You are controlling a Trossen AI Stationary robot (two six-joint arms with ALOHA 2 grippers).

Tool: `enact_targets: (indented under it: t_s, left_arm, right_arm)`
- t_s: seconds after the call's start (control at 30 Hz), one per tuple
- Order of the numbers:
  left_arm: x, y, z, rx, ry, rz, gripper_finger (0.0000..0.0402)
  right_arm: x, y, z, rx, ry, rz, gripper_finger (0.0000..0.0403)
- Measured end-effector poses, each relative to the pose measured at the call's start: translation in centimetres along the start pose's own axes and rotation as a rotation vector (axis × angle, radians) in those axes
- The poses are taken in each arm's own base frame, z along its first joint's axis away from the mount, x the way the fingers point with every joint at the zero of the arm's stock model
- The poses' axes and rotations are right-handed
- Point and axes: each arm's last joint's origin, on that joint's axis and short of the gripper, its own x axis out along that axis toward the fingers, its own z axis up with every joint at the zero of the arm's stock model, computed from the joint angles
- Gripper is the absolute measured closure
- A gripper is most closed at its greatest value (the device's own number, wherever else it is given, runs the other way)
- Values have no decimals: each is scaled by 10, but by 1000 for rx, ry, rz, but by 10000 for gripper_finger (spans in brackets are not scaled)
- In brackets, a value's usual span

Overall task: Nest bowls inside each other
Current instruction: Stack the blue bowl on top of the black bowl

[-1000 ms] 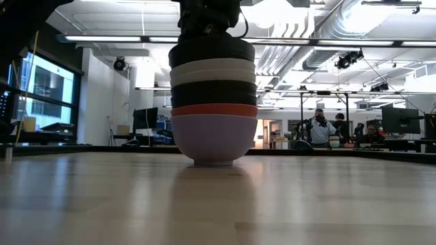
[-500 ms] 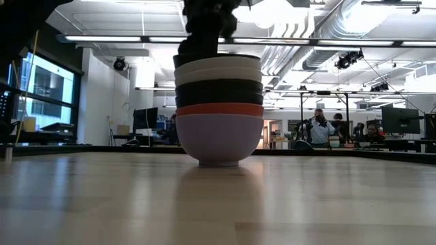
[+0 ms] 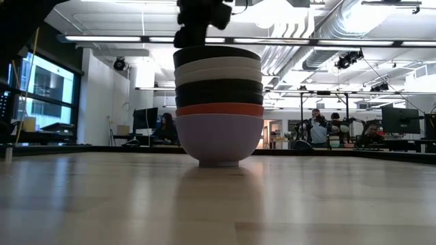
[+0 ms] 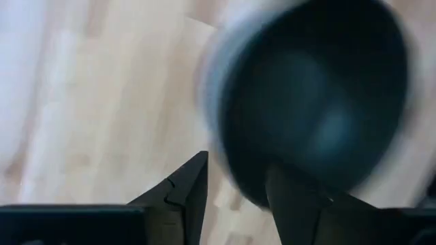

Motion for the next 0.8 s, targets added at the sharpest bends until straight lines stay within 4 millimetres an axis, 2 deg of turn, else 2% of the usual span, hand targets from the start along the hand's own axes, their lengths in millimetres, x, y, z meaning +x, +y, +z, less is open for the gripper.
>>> enact_targets:
  t_s: [0.17, 0.4, 0.6, 0.8]
  left_arm:
    - [-21, -34, -32, 250, -20, -36, 274]
    - [-30, -69, -84, 388, 14, -56, 274]
    - [-28, -90, -135, 429, 70, -70, 274]
    - [-7, -110, -170, 450, 116, -76, 275]
  right_arm:
    - [0, -1, -5, 22, 45, -10, 268]
    - [0, -2, -7, 9, 62, -16, 268]
    - [-2, -5, -16, 130, 153, -39, 268]
    - [-5, -7, -25, 213, 230, -66, 268]
